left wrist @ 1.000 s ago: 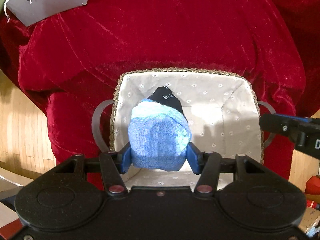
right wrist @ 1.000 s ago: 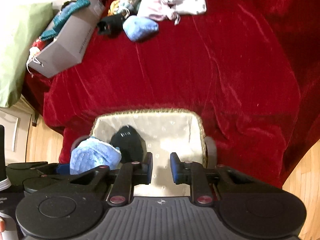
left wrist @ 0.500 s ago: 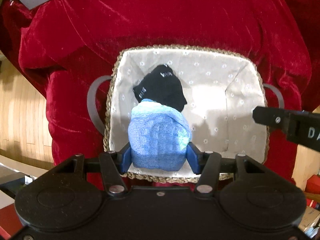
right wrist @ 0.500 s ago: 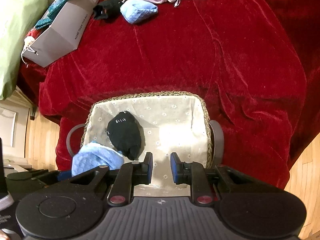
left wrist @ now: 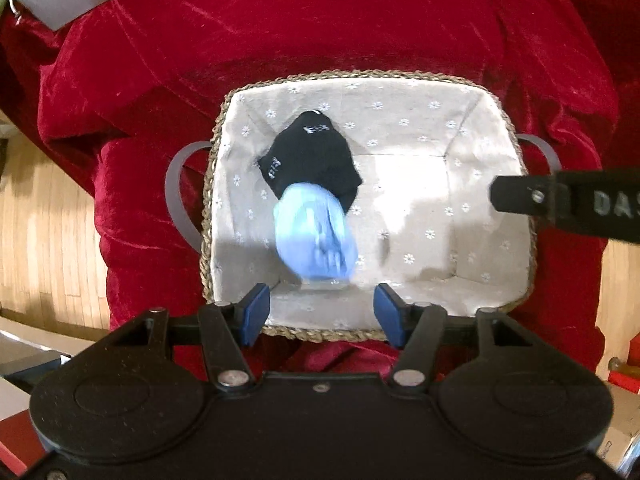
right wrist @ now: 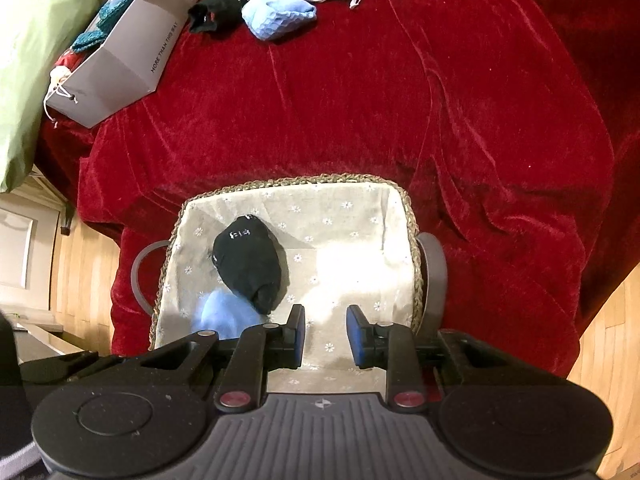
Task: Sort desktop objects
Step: 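Carry both socks over the woven basket and open both tools to drop them, then withdraw both open tools from the basket back toward the sock pile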
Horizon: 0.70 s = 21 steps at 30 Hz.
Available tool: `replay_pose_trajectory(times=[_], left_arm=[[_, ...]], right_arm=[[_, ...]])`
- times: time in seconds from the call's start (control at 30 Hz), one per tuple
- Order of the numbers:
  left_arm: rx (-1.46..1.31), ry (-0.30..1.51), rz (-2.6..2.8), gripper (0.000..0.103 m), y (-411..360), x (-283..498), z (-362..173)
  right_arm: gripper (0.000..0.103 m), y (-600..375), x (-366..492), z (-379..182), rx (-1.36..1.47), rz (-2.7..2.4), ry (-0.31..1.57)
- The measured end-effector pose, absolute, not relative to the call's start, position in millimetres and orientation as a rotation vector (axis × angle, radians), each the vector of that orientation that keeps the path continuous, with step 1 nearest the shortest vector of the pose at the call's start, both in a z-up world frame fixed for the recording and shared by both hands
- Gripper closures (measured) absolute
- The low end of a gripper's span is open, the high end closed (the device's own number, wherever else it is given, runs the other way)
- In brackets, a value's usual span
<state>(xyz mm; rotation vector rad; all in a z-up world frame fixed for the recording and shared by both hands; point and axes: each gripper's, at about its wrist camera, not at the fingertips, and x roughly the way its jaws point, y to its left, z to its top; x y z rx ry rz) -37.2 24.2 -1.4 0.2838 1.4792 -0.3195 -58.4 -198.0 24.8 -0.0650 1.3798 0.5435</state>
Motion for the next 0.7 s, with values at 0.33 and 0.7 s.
replay_pose_trajectory(times=[0.33, 0.7], left_arm=[[0.328, 1.511, -0.325, 0.041, 22.8, -40.0, -7.0], [0.363, 1.525, -0.353, 0.036, 24.0, -40.6, -11.5]], right_arm=[[0.069, -200.7, -54.6, 18.6, -0.062, 0.535, 1.402], [0.055, -194.6, -54.9, 14.5, -0.091, 0.54, 1.407]])
